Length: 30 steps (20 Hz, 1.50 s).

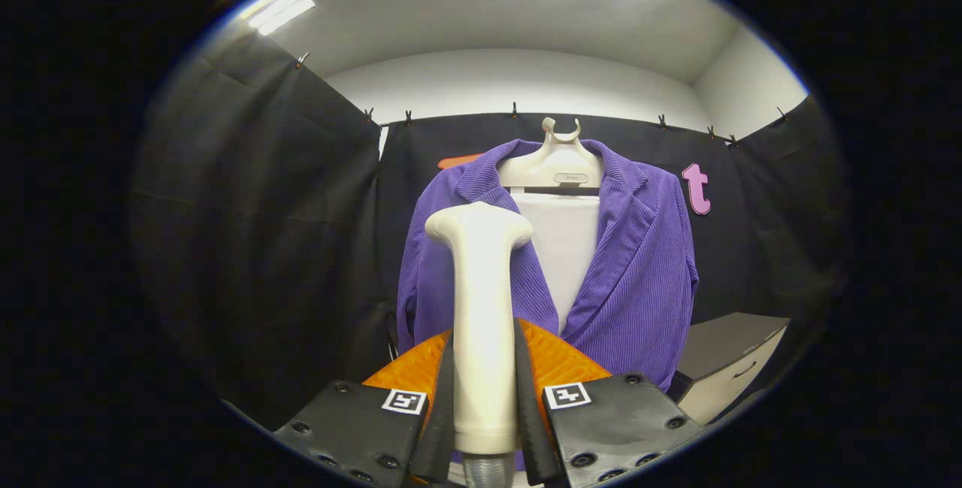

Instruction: Iron the clothes twice with a garment steamer, once on the left side and once on the right side.

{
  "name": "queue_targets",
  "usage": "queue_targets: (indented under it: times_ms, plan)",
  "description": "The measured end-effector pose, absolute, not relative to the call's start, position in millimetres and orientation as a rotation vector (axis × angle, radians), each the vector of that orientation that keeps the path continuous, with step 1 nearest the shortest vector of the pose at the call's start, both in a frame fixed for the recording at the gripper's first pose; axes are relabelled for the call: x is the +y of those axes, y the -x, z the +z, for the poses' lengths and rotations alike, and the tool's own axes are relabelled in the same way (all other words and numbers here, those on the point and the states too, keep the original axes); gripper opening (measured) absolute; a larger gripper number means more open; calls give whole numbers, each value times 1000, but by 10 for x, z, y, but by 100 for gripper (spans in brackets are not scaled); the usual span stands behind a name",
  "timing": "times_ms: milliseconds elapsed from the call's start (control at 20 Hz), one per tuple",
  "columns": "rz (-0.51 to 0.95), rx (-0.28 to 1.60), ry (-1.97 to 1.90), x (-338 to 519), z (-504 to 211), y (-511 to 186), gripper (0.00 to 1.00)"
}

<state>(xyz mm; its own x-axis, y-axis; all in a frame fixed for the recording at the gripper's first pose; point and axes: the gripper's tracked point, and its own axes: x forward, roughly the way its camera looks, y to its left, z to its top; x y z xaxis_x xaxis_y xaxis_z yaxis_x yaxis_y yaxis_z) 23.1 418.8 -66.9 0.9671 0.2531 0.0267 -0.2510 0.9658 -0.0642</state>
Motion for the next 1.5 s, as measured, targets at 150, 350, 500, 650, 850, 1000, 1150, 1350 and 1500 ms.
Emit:
queue_targets:
  times_ms: [150, 350, 500, 650, 850, 1000, 1150, 1350, 1500]
  plan:
    - [240, -22, 68, 4210, -748, -299, 44]
    - [226, -18, 71, 4217, -809, -362, 44]
    - [218, -19, 79, 4224, -827, -362, 44]
    - [211, -17, 76, 4222, -881, -347, 44]
    - [197, 1, 81, 4183, -1028, -315, 44]
    - [190, 16, 77, 4150, -1155, -248, 44]
    - [175, 28, 88, 4099, -1285, -190, 44]
    - [165, 54, 87, 4043, -1475, -93, 44]
    - [156, 71, 95, 4013, -1610, -19, 44]
